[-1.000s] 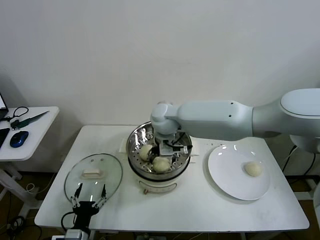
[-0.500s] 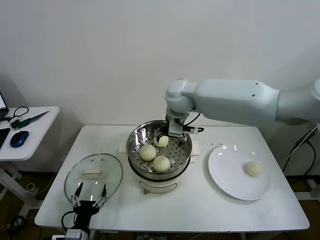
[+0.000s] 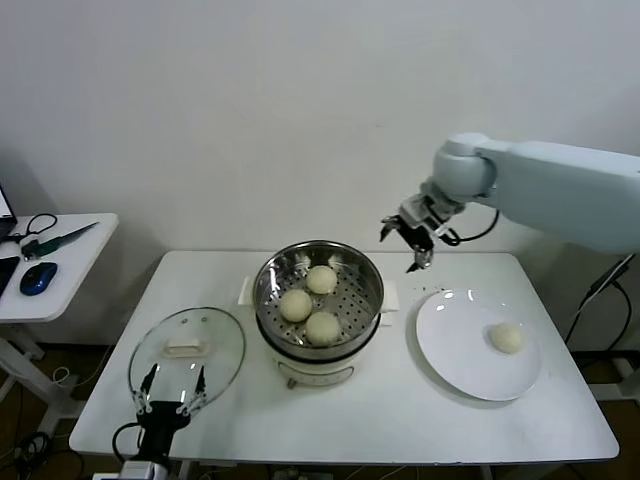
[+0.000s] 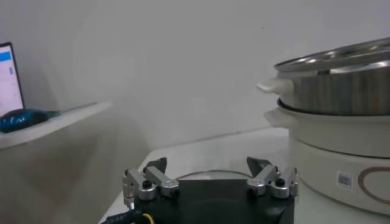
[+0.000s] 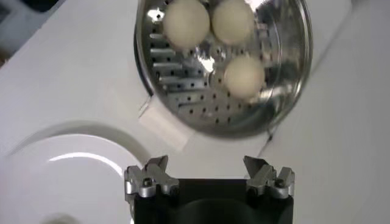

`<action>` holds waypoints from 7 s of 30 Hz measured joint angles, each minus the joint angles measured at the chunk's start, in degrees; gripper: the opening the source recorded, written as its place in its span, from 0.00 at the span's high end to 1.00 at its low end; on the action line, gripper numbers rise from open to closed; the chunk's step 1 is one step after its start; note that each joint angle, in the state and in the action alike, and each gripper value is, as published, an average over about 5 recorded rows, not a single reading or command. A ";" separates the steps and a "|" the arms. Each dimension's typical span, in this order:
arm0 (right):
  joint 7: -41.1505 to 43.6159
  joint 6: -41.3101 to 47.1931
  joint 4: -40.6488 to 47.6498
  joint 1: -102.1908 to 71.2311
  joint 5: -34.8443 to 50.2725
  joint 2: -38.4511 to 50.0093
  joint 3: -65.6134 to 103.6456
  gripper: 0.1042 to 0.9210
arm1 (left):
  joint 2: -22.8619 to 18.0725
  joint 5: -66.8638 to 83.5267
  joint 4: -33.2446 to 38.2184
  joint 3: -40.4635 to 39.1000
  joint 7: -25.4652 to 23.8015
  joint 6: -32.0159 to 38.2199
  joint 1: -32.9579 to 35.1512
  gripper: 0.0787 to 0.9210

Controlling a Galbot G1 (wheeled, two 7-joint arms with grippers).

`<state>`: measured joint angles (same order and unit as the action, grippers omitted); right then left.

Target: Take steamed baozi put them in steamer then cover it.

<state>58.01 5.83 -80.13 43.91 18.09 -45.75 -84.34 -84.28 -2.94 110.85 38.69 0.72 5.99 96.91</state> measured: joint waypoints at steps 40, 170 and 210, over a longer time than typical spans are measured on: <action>3.15 1.44 21.22 -47.93 -25.40 11.69 43.42 0.12 | -1.18 -1.77 0.13 1.38 -0.12 -0.31 1.05 0.12; -5.96 15.02 9.11 -2.29 27.83 -18.99 -8.04 0.12 | -0.70 -3.44 -1.52 -1.92 -0.32 -1.52 -2.68 0.12; -37.98 -7.77 -10.03 -66.64 21.09 10.72 68.56 0.12 | -2.10 -12.86 2.95 1.51 0.07 -1.56 -2.43 0.12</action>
<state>20.03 -1.94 -90.16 -22.73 39.18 -35.03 -15.78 -86.38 -15.79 113.79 40.20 0.80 4.43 94.48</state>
